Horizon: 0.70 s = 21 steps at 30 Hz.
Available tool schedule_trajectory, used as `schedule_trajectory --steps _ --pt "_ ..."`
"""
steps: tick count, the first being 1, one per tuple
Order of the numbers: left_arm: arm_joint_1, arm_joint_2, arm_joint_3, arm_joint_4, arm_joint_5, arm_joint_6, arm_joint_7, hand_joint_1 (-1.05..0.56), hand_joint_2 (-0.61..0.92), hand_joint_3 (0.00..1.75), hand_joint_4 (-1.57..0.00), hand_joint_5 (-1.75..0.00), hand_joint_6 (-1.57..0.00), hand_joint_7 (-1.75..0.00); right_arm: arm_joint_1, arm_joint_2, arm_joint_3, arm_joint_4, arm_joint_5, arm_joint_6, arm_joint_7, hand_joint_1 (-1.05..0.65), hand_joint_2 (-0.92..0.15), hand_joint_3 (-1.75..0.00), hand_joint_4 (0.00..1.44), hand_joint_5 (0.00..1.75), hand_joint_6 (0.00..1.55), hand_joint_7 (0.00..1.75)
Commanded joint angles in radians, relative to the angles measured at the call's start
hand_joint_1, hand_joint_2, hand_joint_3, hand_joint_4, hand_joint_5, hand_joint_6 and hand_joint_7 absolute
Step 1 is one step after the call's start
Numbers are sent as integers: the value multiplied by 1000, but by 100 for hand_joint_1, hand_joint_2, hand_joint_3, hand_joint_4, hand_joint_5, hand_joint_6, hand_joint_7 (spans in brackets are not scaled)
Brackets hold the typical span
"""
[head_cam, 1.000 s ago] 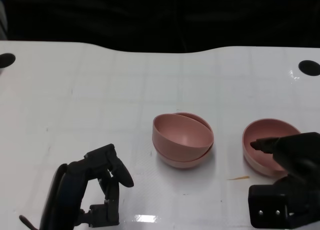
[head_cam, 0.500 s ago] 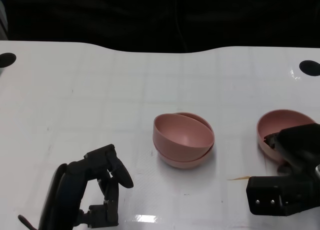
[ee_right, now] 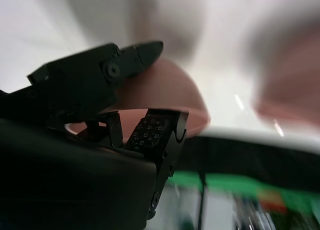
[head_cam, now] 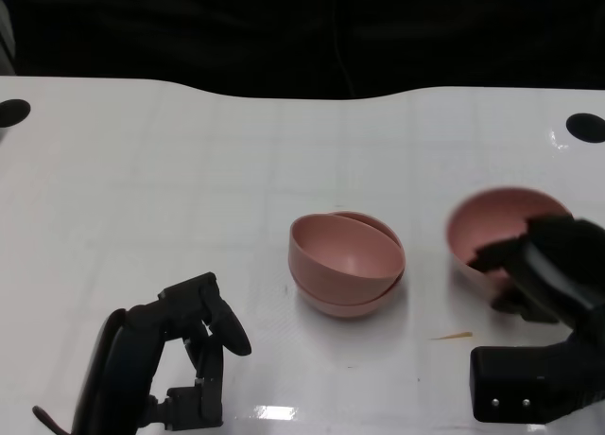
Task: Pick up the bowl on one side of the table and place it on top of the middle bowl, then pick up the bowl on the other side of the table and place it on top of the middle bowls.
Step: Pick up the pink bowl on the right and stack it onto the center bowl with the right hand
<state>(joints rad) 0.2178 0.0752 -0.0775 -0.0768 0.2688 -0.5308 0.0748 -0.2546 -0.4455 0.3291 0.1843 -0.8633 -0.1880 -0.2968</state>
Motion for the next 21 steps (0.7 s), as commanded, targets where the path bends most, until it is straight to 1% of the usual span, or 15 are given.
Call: schedule_trajectory --steps 1,2,3,5,7,12,21 --pt "2 15 7 0 -7 -1 -5 5 22 165 -99 -168 -87 -155 -34 8 -40 -32 68 -111 -77 -7 -22 -126 98 175 83 160" --pt "2 14 6 -1 -5 1 -4 6 22 165 -99 -168 -87 -155 -48 15 -40 -36 95 -140 -64 -6 -19 -131 98 175 82 162" --pt "3 14 5 -1 -4 2 -3 6 22 165 -99 -169 -87 -156 -59 19 -40 -38 113 -159 -54 -11 -17 -141 101 175 85 160" --pt "4 14 4 -2 -2 4 -4 6 22 165 -98 -169 -87 -156 -82 30 -33 -34 138 -197 -40 -14 -14 -149 103 175 87 157" --pt "4 15 3 -1 -1 1 -4 6 22 166 -97 -170 -87 -156 -94 39 -30 -21 153 -229 -31 -14 -14 -153 103 175 87 159" --pt "4 16 3 0 0 0 -4 6 22 165 -97 -171 -86 -157 -98 46 -39 -9 156 -253 -23 -14 -13 -155 103 175 86 161" --pt "4 16 3 0 0 0 -4 6 22 165 -96 -171 -86 -157 -98 49 -44 -6 153 -258 -21 -14 -13 -155 103 175 86 161"
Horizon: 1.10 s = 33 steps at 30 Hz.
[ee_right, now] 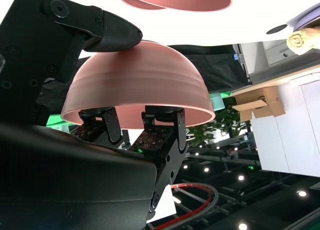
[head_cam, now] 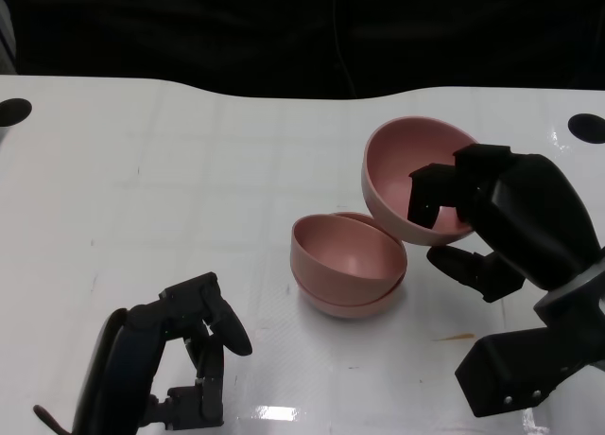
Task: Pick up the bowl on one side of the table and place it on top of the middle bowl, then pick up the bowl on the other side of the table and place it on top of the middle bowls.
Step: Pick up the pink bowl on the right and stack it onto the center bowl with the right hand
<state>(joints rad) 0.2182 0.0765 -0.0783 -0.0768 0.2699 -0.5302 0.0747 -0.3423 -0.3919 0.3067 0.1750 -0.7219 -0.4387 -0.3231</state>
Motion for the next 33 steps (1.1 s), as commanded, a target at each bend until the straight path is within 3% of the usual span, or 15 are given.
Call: schedule_trajectory --steps 1,3,6,7,9,16,23,33 --pt "3 14 4 0 -1 0 -4 6 22 165 -96 -171 -86 -157 -10 -4 -21 3 12 -7 6 -14 -13 -156 103 175 86 161" --pt "3 14 4 0 -1 0 -4 6 22 165 -96 -171 -86 -157 -10 -4 -22 3 12 -7 6 -14 -13 -156 103 175 86 161" --pt "0 16 -2 4 2 -3 -7 5 22 166 -97 -171 -86 -157 -85 63 53 93 68 -76 87 -13 -14 -157 103 175 85 160" --pt "-1 17 -4 7 7 -8 -5 5 21 166 -97 -171 -86 -157 -114 91 78 142 81 -97 111 -15 -23 -144 100 175 83 164" --pt "-2 18 -6 8 13 -11 -3 6 21 167 -97 -171 -86 -157 -146 118 97 204 90 -122 131 -15 -28 -138 99 175 82 166" --pt "2 23 -8 3 21 -5 -5 5 21 167 -97 -171 -86 -156 -168 138 94 253 107 -133 193 -10 -24 -145 96 175 85 158" --pt "2 24 -9 9 24 -13 -2 6 21 165 -97 -171 -86 -156 -185 162 101 303 107 -129 212 -9 -28 -135 96 175 91 141" --pt "2 23 -9 17 23 -29 -1 6 22 164 -96 -172 -85 -156 -213 158 104 382 53 -121 157 -9 -32 -127 94 175 85 149"
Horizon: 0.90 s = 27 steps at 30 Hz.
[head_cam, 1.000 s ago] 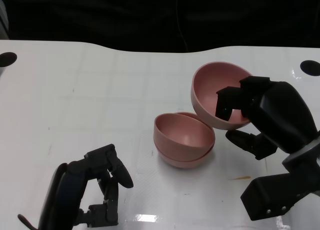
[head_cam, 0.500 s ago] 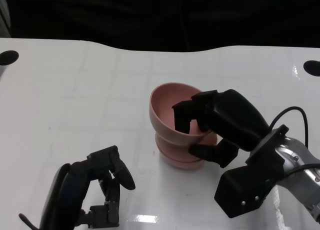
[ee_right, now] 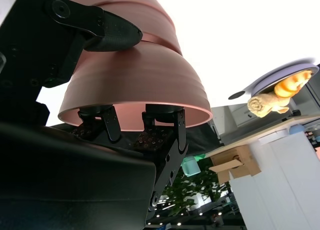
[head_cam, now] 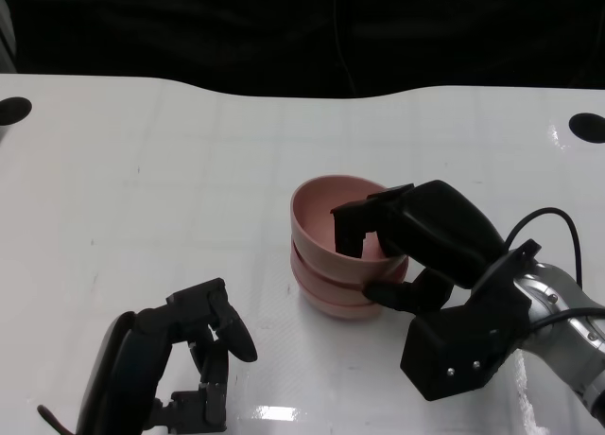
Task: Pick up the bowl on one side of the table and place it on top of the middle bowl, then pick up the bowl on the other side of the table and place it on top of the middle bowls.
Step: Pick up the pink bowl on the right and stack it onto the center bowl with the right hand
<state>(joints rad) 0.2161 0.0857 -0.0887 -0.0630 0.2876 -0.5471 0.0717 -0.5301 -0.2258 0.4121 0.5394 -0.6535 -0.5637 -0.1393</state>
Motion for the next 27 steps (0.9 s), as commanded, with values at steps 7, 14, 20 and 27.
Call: schedule_trajectory --steps 7,14,20,27 --pt "8 17 2 -2 3 -6 -3 6 23 163 -96 -171 -85 -156 -28 14 -2 66 -60 -2 -167 -10 -38 -112 95 175 79 157" --pt "6 16 0 3 6 -13 1 6 22 164 -96 -171 -85 -156 -44 21 14 109 -66 7 -181 -12 -43 -104 93 175 80 150" --pt "9 14 -2 -7 5 -4 -2 4 22 165 -96 -172 -85 -156 -51 18 23 129 -67 5 -173 -12 -39 -109 93 175 82 147" --pt "9 14 -1 -13 11 -2 0 4 22 164 -96 -173 -85 -157 -57 8 38 138 -62 36 -96 -13 -38 -110 95 168 97 98"
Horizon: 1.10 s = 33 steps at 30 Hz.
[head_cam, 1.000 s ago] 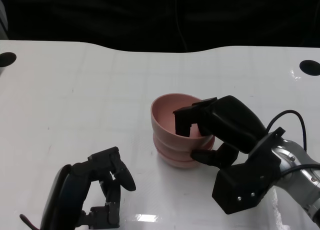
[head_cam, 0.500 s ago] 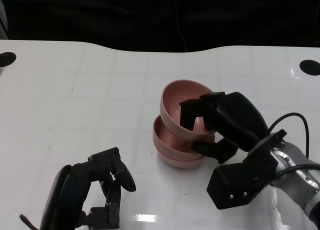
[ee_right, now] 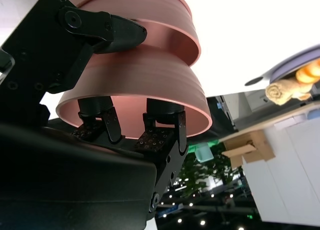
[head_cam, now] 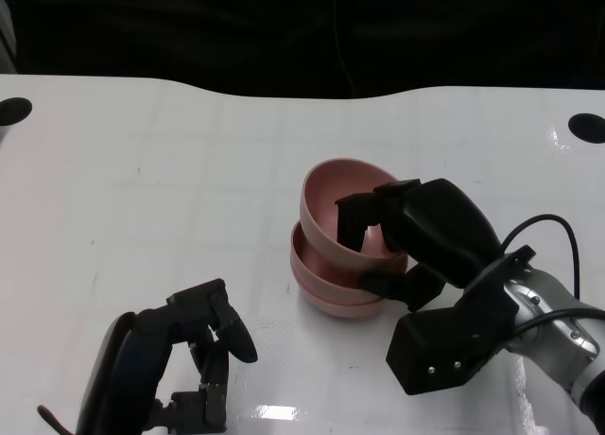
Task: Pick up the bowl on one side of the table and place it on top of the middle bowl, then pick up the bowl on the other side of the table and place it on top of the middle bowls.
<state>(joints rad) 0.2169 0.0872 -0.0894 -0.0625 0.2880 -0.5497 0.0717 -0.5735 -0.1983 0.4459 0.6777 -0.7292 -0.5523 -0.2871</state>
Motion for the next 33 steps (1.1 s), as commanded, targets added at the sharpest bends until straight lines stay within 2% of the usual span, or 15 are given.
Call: schedule_trajectory --steps 1,2,3,4,5,6,7,8,10,13,18,33 --pt "9 12 -1 -15 11 3 0 4 22 164 -96 -173 -85 -157 -13 -20 3 -3 19 32 69 -13 -39 -107 96 159 102 83" --pt "10 11 -1 -18 11 6 0 4 22 164 -96 -173 -85 -157 -11 -20 -1 -8 27 39 88 -13 -40 -106 97 154 106 73" --pt "11 11 -1 -20 11 8 -1 4 22 164 -96 -173 -85 -157 -7 -20 -4 -15 34 48 107 -15 -45 -91 97 130 107 54" --pt "12 11 -1 -22 11 10 -1 4 22 164 -96 -173 -85 -157 -1 -21 -8 -28 45 63 138 -17 -49 -80 98 119 109 41" --pt "12 11 -1 -23 11 10 -1 4 22 164 -96 -174 -85 -157 5 -27 -9 -48 53 79 174 -22 -55 -68 90 110 104 27" --pt "12 11 -1 -24 12 10 -1 5 22 164 -96 -174 -85 -157 11 -32 -9 -65 58 92 200 -29 -69 -43 81 81 94 12" --pt "12 11 -1 -24 14 9 0 5 22 164 -96 -174 -84 -157 17 -43 -5 -94 54 114 233 -32 -78 -28 81 65 91 7" --pt "12 11 -1 -24 15 8 1 5 22 164 -96 -174 -85 -157 22 -51 -3 -117 51 130 256 -43 -86 -22 65 45 78 3" --pt "11 12 0 -24 15 5 1 6 22 164 -96 -174 -85 -157 33 -68 2 -163 39 157 289 -54 -91 -24 52 30 66 1" --pt "11 12 0 -22 10 3 -2 7 22 164 -95 -174 -85 -157 49 -82 2 -211 33 186 312 -63 -92 -30 44 22 58 0" --pt "10 12 -1 -22 6 6 -5 7 23 164 -96 -172 -85 -157 79 -102 -10 -279 36 205 311 -71 -92 -40 38 18 49 0" --pt "5 19 1 -6 6 0 -4 6 23 162 -94 -173 -84 -157 203 -151 -94 -514 109 215 346 -79 -92 -51 18 14 26 0"
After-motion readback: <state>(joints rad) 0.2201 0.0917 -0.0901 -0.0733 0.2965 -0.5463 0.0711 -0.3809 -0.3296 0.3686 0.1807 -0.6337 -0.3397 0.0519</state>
